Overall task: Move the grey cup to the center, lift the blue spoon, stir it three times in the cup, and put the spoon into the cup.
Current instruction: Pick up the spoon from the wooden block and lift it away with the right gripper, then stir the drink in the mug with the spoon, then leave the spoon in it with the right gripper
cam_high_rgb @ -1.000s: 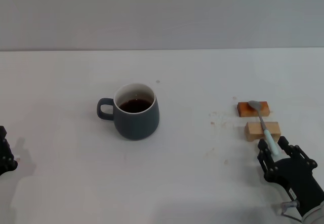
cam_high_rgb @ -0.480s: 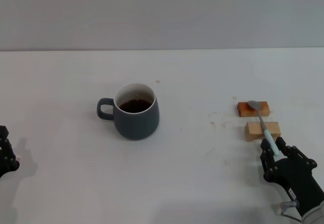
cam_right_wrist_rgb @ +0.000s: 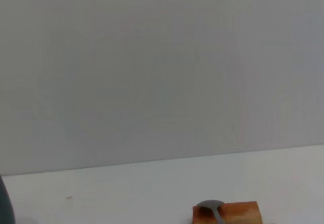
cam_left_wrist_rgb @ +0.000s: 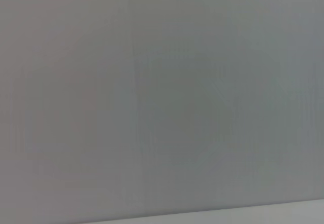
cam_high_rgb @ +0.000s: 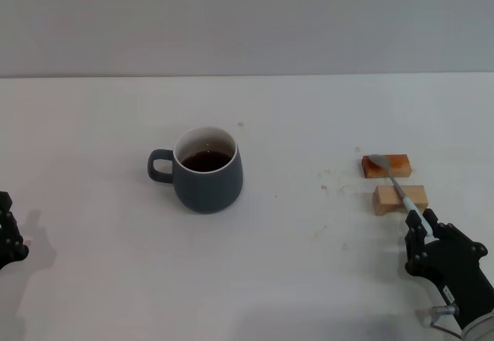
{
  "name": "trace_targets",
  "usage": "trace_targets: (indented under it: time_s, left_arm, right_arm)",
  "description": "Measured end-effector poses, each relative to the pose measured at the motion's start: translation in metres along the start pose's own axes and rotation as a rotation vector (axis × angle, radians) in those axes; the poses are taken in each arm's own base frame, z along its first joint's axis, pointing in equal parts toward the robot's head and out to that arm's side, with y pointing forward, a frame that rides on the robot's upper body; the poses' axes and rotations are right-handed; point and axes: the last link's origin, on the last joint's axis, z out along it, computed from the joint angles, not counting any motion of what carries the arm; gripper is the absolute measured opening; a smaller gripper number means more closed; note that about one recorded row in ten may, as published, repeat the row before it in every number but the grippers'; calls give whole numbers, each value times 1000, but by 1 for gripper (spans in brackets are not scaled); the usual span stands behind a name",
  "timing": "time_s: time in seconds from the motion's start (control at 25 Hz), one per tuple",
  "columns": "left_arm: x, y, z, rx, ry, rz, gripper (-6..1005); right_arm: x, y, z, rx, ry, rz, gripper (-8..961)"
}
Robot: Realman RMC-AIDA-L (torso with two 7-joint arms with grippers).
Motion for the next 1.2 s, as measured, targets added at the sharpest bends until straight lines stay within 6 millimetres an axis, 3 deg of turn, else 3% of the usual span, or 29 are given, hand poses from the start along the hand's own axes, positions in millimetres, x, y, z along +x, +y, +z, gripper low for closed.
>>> trace_targets:
  time_s: [0.24, 0.44, 0.88, 1.2]
  left_arm:
    - [0, 0, 0, 0, 0, 0, -2]
    - [0, 0, -1, 1, -1, 3, -2]
    - [1, 0, -3, 2, 9, 4, -2]
    - [1, -1, -3, 3, 12, 8, -2]
  right_arm:
    - [-2, 2, -1, -5, -9, 7, 167]
    - [-18, 17, -4, -46, -84, 27, 160]
    - [-84, 54, 24, -128, -144, -121, 160]
    - [-110, 82, 44, -162, -98, -231, 160]
